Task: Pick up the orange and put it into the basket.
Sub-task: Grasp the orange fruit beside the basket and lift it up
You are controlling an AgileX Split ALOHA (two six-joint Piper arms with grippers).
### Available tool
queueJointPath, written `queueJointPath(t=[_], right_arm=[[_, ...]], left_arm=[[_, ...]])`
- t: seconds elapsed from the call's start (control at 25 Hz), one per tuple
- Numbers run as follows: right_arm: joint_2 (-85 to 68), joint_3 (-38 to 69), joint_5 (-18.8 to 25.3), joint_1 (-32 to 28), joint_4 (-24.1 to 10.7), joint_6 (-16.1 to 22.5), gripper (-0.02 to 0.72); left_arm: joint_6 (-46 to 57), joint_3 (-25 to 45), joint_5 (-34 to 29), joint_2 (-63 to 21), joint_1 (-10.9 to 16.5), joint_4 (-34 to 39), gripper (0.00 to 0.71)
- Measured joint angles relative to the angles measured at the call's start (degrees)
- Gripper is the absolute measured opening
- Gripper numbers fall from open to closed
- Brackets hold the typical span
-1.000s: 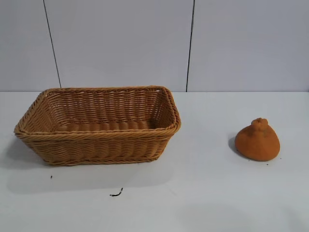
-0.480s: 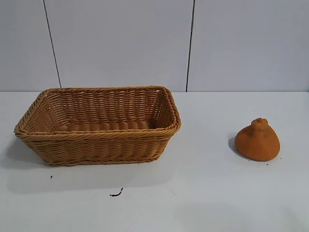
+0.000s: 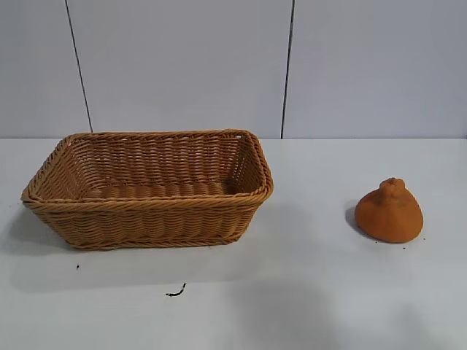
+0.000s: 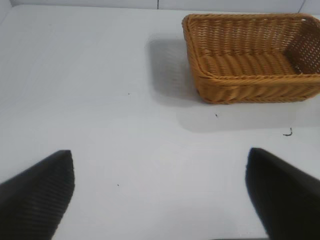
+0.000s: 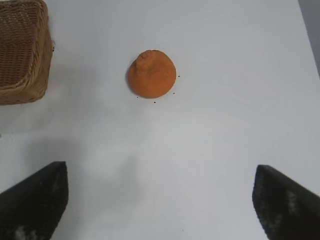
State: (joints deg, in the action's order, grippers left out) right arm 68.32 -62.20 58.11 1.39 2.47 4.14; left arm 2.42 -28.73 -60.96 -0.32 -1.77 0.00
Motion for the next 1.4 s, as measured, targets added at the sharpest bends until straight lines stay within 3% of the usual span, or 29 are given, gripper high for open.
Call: queueJointPath(t=[0.44,1.04,1.16,1.32,1.36,1.4], right_arm=[[34.5,-16.9,-0.7,0.0,0.8,-1.4,0.694],[53.2,-18.2,-5.4,0.0,1.6,-1.5,0.689],[53.5,-18.3,-5.5,0.0,1.6,-1.5,0.555],[53.5,-18.6,-5.7,0.0,1.6,-1.5,0.109],[53.2,-18.6,-5.7,0.0,1.6,-1.5,0.039],[53.2,-18.6,-5.7,0.0,1.6,-1.5,0.039]], left_arm=[[0.0,0.0,0.0,0.0,0.0,0.0,0.666],[0.0,0.0,0.0,0.0,0.0,0.0,0.666],[0.0,0.0,0.0,0.0,0.0,0.0,0.666],[0.0,0.0,0.0,0.0,0.0,0.0,0.666],[0.0,0.0,0.0,0.0,0.0,0.0,0.666],[0.0,0.0,0.0,0.0,0.0,0.0,0.666]])
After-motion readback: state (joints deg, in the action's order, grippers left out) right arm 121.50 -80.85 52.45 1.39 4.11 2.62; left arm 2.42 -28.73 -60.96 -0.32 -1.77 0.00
